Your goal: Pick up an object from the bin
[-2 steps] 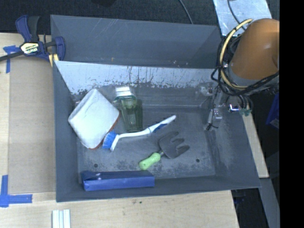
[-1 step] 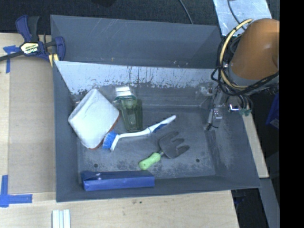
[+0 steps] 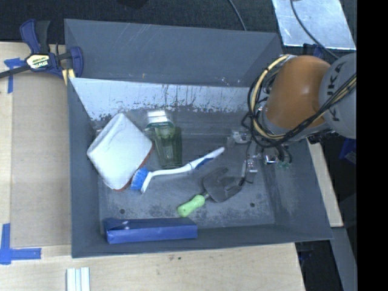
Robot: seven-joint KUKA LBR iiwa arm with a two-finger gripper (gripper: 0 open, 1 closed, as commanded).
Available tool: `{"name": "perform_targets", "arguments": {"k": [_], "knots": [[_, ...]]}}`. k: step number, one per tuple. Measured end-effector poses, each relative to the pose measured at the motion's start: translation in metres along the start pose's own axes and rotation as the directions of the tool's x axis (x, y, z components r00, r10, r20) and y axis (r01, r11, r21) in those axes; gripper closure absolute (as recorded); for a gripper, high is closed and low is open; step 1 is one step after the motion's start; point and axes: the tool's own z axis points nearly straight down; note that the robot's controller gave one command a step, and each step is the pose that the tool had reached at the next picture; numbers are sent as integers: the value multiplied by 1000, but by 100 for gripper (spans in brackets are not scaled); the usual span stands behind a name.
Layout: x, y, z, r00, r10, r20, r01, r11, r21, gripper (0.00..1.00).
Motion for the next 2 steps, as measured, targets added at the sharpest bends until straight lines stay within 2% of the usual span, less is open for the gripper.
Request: {"name": "perform_targets", "arguments": {"k": [1, 2], "knots": [[-10, 6, 4, 1000, 15, 18, -15, 1000, 4, 0], [-8, 13, 42, 999, 44, 10, -44, 999, 1, 0]]}}
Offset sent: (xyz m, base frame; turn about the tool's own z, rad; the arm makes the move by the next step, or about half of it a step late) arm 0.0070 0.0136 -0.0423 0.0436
